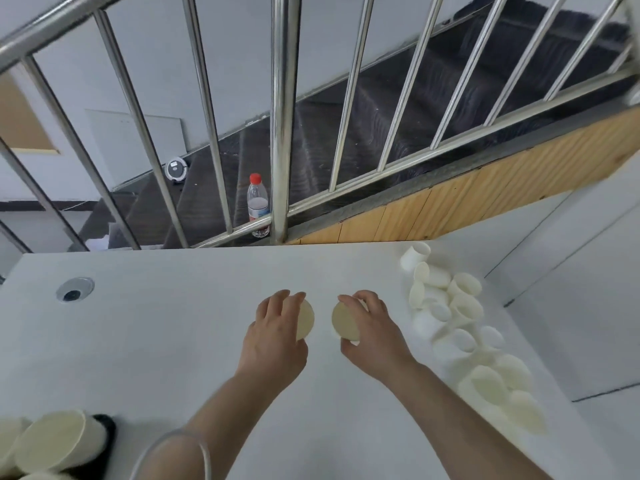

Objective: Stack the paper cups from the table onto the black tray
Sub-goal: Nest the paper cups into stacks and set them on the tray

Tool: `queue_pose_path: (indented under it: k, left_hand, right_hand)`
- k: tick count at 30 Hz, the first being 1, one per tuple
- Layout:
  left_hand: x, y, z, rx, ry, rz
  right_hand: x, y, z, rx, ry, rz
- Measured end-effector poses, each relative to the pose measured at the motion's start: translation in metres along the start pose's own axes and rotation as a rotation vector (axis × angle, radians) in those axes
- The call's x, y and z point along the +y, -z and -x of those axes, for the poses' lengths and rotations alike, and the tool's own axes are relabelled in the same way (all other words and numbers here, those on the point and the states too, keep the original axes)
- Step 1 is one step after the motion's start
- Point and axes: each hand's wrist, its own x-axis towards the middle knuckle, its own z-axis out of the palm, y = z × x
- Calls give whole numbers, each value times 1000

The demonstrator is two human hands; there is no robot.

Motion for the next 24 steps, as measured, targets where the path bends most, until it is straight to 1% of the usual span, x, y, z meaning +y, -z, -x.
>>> queue_pose_path:
  k: [5, 10, 18, 24]
  left_hand:
    - [-31, 33, 56, -16, -50, 0]
    - [-52, 48, 91, -2, -52, -5]
    - [-59, 57, 134, 61, 22, 21]
    - [-68, 62, 170, 101, 85, 20]
  right_hand:
    - [-54, -11, 49, 30, -28, -6]
    - [-89, -19, 80, 45, 2, -23]
    - [-113, -19, 108, 53, 87, -45]
    - [-127, -30, 127, 6, 154, -83]
